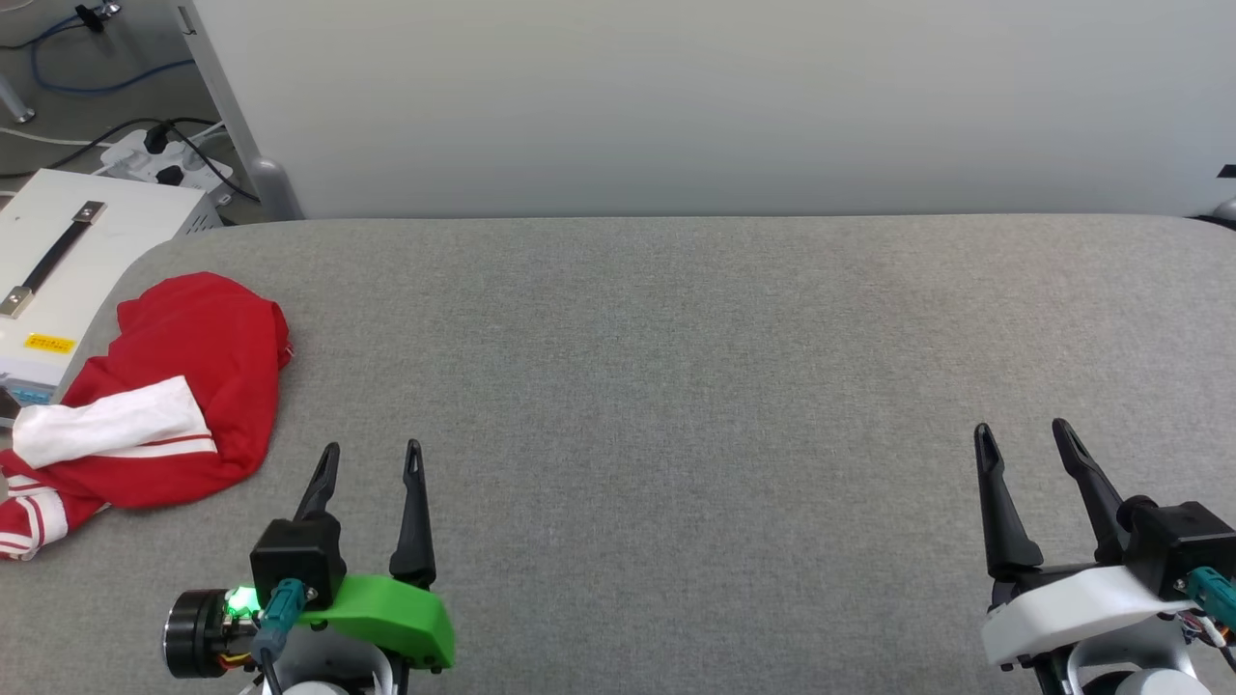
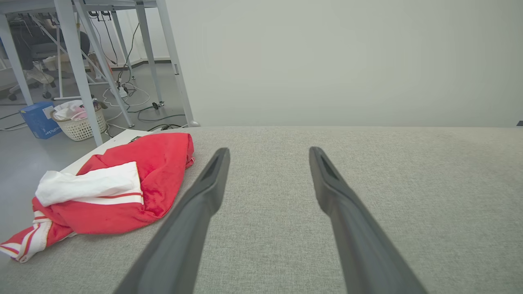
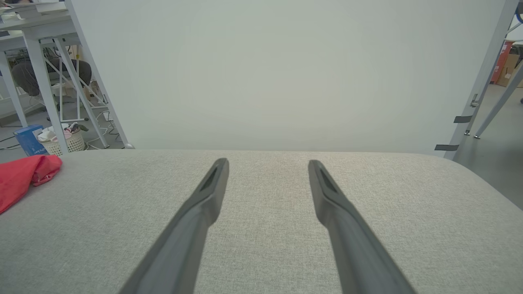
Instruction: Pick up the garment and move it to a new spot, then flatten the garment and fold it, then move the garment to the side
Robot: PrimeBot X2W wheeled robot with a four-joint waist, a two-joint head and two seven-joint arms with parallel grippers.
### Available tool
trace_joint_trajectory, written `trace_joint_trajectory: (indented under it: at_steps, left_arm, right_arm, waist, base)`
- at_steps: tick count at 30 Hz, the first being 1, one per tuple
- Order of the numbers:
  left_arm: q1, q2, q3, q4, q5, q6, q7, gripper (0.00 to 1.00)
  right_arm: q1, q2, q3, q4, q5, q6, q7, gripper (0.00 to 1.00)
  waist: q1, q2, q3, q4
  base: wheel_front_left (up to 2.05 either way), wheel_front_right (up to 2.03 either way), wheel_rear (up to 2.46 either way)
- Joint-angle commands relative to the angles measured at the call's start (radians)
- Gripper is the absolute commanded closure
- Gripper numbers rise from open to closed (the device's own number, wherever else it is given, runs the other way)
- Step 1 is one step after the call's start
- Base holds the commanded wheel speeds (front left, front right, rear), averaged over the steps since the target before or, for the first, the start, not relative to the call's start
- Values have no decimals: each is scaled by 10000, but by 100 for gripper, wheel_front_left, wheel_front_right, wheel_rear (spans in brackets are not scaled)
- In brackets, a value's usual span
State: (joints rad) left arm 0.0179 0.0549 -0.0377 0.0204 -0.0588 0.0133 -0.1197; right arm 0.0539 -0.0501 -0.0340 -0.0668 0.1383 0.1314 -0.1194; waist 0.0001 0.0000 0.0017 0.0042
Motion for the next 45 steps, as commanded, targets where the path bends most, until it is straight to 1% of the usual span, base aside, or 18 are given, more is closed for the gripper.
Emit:
trace_joint_trajectory:
  at_steps: [1,45]
  left_arm:
    - [-108,-24,-37,24,-112,89,-110,0]
    - [-185,-40,-483,339,-415,106,-1023,0]
  right_arm:
    - [124,-1,-39,-80,85,-4,-132,0]
    - [582,-1,-110,2,358,-6,-1032,0]
  waist:
    - [-1,0,-5,-3]
    - [-1,0,74,47]
  base:
    - [0,0,0]
    - [0,0,0]
